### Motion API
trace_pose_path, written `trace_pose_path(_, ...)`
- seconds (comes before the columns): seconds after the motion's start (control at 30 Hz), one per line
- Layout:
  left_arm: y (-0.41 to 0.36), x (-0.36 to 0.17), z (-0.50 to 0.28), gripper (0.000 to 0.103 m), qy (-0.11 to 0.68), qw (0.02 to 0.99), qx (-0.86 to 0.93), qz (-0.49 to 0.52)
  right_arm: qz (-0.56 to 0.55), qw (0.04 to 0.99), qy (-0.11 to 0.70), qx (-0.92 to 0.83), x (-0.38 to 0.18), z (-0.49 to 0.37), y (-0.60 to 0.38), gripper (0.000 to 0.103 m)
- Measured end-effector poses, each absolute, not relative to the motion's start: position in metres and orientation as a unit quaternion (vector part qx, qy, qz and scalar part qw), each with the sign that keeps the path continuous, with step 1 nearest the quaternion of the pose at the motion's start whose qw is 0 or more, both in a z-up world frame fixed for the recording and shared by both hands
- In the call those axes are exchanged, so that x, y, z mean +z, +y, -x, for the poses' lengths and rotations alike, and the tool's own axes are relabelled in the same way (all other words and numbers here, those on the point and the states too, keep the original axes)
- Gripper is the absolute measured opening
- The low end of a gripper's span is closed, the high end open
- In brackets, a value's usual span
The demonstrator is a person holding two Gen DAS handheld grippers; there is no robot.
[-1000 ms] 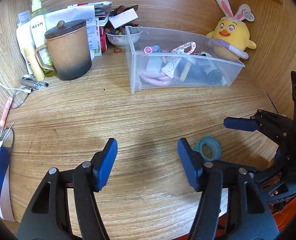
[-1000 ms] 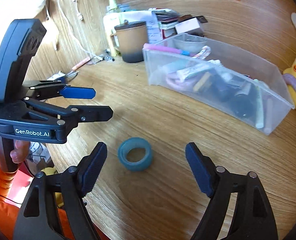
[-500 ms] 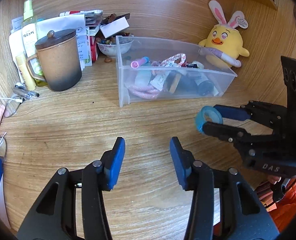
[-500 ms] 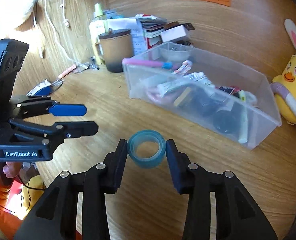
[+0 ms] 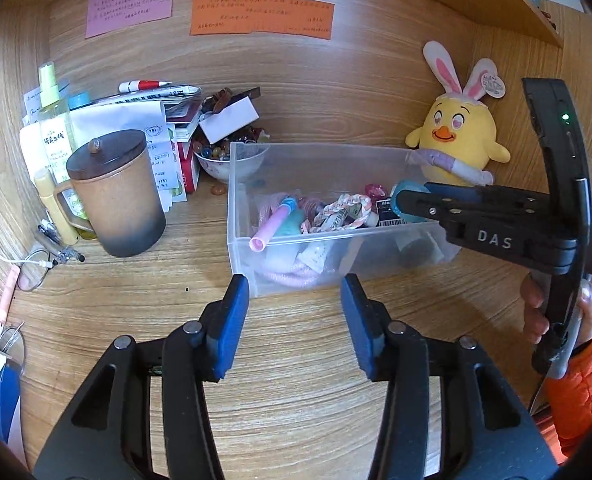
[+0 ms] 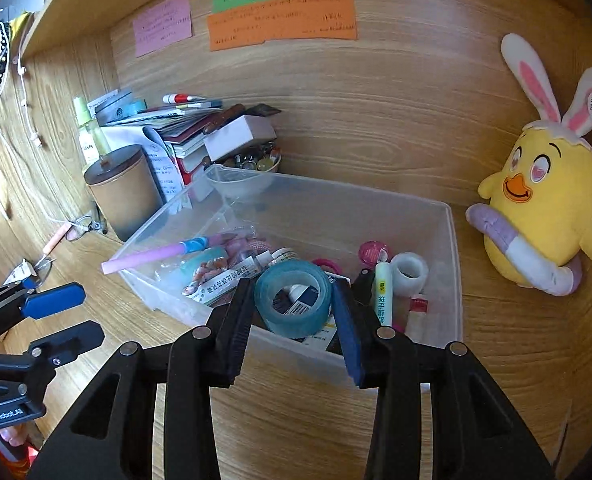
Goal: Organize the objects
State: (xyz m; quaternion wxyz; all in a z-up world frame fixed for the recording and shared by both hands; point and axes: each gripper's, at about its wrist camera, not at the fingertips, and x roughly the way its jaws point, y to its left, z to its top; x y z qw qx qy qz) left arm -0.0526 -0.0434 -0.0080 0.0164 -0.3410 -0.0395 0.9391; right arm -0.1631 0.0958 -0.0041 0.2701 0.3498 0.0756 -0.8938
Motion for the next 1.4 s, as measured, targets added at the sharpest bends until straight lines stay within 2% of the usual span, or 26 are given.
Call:
trace_pose_path(0.17,-0.040,-0.009,0.057,0.053,-0.038,0.015,0.940,0.338,-0.360,0.263,0.078,-0.892,-0.014,0.172,0.091,0.036)
trace_pose_path(0.33,-0.039,-0.009,0.057,0.061,-0.039,0.015,0.941,0.337,-0.356,0.268,0.073,-0.892,-0.007,0.164,0.099,0.053)
trace_pose_path(0.5,-0.037,-0.007,0.059,0.067,-0.040,0.016,0.943,0.329,-0.339,0.273,0.079,-0.897,0.000,0.142,0.109,0.059)
trace_pose_path(0.7,-0.032,-0.005,0.063,0.078,-0.040,0.016,0.946,0.323,-0.325,0.265,0.058,-0.906,0.005,0.120,0.126,0.081)
trace_pose_path(0.77,-0.031,-0.005,0.063,0.086,-0.043,0.013,0.947,0.319,-0.323,0.261,0.053,-0.908,0.006,0.115,0.130,0.082)
trace_pose_path(1.4,-0.026,-0.015,0.066,0.090,-0.057,0.030,0.944,0.323,-0.334,0.248,0.037,-0.909,-0.011,0.098,0.143,0.085)
